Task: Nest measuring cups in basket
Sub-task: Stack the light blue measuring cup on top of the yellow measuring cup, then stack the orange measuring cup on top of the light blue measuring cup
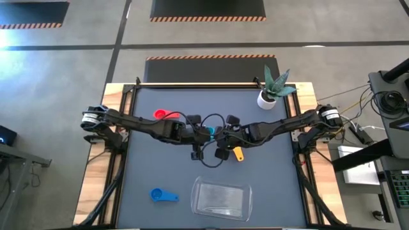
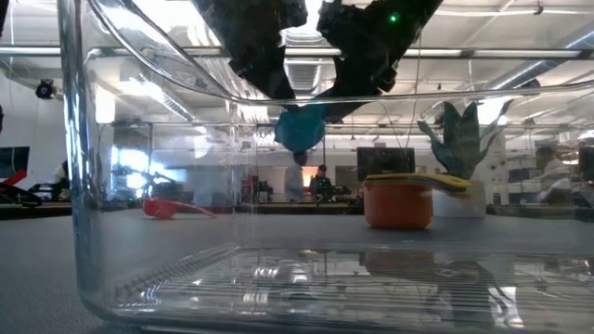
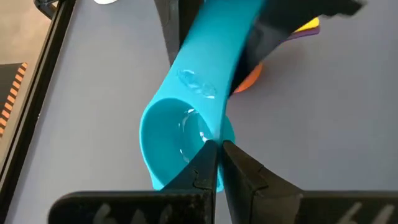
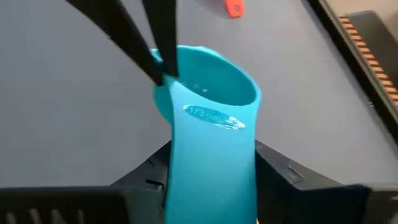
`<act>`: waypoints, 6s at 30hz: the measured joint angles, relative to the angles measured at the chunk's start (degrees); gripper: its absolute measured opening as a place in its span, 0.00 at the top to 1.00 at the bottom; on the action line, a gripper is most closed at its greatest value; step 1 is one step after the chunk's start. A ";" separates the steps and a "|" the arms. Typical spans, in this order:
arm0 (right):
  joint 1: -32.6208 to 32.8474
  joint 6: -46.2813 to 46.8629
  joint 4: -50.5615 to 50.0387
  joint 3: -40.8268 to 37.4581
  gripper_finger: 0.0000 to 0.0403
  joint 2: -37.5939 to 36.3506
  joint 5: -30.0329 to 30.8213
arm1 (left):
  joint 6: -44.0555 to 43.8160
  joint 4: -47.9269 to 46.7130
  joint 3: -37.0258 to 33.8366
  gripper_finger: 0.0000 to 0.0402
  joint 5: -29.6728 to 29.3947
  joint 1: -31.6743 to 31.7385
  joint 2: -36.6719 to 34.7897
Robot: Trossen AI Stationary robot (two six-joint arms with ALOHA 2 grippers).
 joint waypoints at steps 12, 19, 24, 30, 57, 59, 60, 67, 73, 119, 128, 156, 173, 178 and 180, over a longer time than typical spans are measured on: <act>-0.08 4.09 -0.01 0.07 0.47 -0.54 -6.33 | -0.07 0.71 -1.29 1.00 -2.87 -0.13 0.09; -1.35 7.11 0.01 0.07 0.39 -0.72 -6.07 | -0.68 1.71 -1.71 1.00 -4.12 -0.27 0.09; -1.57 6.18 0.13 0.07 0.35 -0.72 -3.03 | -1.26 3.24 -3.31 1.00 -4.26 -0.28 0.09; -1.57 5.43 0.15 0.07 0.34 -0.72 -1.83 | -2.29 4.24 -4.86 1.00 -4.25 -0.31 0.09; -1.94 2.49 0.51 0.07 0.67 -0.72 -2.01 | -2.14 5.92 -4.99 1.00 -4.01 -0.31 0.20; -1.94 2.47 0.47 0.07 0.67 -0.72 -2.19 | -2.13 5.88 -4.99 1.00 -4.01 -0.31 0.20; -1.94 2.46 0.47 0.07 0.67 -0.72 -2.22 | -2.12 5.88 -4.99 1.00 -4.03 -0.31 0.20; -1.94 2.46 0.14 0.07 0.68 -0.72 -2.22 | -2.25 5.99 -4.99 1.00 -3.97 -0.31 0.20; -1.94 2.48 -0.50 0.07 0.68 -0.72 -1.79 | -2.27 6.08 -4.99 0.95 -3.93 -0.33 0.20; 16.25 40.86 -2.12 -24.28 0.66 -13.69 19.34 | -3.64 49.02 -42.90 0.77 -2.46 -0.20 -32.91; 16.36 41.82 -1.07 -24.63 0.64 -12.57 16.97 | -3.19 48.27 -42.12 0.77 -2.46 -0.01 -33.18; 21.28 37.90 -0.75 -24.14 0.30 -21.19 14.74 | -15.42 -10.13 -26.92 0.77 4.02 9.83 -27.82; 24.12 35.42 0.35 -24.09 0.32 -24.63 14.78 | 2.54 -18.09 -19.48 0.77 14.94 37.74 -7.57; 24.12 35.38 0.41 -24.09 0.32 -24.63 14.80 | 3.17 -18.21 -19.48 0.77 9.90 38.22 -4.59; 24.12 35.42 0.43 -24.09 0.32 -24.63 14.81 | 3.19 -18.22 -19.48 0.77 7.50 38.23 -3.68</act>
